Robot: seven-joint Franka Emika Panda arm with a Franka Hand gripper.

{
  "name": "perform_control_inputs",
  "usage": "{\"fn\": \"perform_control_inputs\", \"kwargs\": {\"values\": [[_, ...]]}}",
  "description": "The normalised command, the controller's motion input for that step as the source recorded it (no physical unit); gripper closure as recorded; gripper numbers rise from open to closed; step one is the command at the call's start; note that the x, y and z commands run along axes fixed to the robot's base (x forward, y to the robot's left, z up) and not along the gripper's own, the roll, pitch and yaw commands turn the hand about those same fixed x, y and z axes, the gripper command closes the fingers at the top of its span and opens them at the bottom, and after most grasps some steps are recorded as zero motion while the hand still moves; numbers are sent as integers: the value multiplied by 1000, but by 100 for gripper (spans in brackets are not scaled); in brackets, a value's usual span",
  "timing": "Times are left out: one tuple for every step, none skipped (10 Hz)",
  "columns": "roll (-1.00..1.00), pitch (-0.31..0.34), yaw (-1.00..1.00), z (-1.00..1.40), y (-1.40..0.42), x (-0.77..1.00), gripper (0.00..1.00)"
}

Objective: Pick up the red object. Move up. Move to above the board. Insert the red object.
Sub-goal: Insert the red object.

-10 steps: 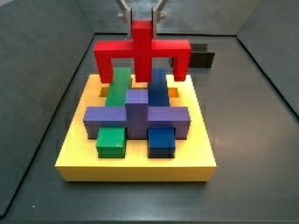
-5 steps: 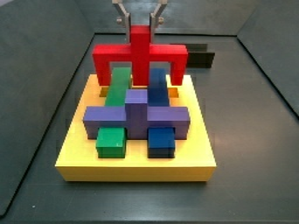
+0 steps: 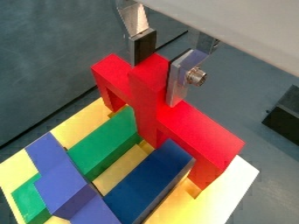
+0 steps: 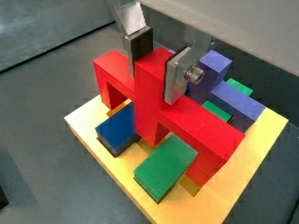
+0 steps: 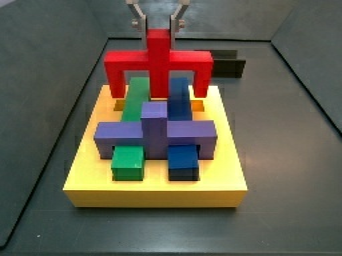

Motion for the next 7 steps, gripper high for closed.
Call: {"fn": "perform_control_inputs", "kwargs": {"values": [[-27,0,0,-111,0,0,100],[-31,0,0,-194,0,37,100],[-4,0,0,-351,0,26,100],[0,-30,-31,-560,0,20,100],[-10,-26,-37,-560,0,69,100],[-9,-7,-37,-569,0,91,100],[-16,-3,-31,-571,0,120,100]]}}
